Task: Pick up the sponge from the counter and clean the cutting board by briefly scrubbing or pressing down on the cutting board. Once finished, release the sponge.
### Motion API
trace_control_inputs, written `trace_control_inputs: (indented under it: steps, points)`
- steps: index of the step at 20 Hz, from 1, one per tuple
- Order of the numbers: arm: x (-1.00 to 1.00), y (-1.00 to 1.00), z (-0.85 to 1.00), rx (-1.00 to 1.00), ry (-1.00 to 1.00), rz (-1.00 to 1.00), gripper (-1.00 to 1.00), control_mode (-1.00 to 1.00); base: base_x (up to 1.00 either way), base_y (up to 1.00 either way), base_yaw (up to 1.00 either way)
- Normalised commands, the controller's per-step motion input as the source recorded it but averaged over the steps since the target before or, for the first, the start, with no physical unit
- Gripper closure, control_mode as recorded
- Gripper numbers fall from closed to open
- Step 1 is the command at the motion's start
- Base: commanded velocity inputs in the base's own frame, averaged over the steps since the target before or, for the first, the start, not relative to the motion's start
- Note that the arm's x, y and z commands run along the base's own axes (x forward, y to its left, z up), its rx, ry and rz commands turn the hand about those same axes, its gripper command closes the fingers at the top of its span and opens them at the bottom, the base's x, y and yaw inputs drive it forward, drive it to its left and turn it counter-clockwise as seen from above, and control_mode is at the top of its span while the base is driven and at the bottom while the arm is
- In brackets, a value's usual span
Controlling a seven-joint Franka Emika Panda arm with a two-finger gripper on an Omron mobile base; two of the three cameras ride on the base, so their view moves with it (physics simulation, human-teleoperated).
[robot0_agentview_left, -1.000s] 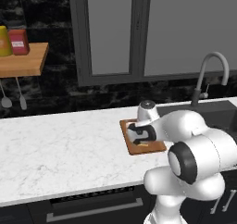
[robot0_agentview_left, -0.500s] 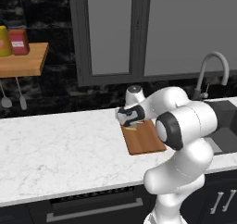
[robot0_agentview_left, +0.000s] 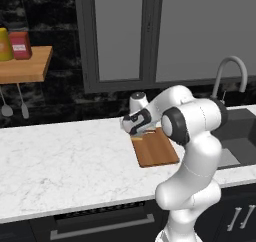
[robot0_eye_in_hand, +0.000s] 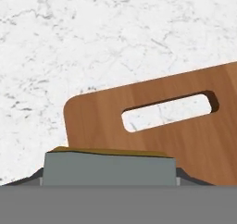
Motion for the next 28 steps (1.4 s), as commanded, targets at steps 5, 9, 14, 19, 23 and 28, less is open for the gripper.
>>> trace_control_inputs:
  steps: [5, 9, 14, 19, 23, 28]
  points:
    - [0.00, 0.00, -0.46, 0.00, 0.00, 0.00, 1.00, -1.00, 0.00, 0.00, 0.00]
    - [0.00, 0.00, -0.52, -0.02, -0.01, 0.00, 1.00, -1.00, 0.00, 0.00, 0.00]
    - [-0.05, 0.00, -0.53, -0.08, -0.07, 0.00, 1.00, -1.00, 0.00, 0.00, 0.00]
    - [-0.15, 0.00, -0.57, -0.06, -0.09, 0.00, 1.00, -1.00, 0.00, 0.00, 0.00]
    - [-0.38, 0.00, -0.53, -0.02, -0.14, 0.02, 1.00, -1.00, 0.00, 0.00, 0.00]
    - [-0.58, 0.00, -0.42, 0.00, -0.17, 0.02, 1.00, -1.00, 0.00, 0.00, 0.00]
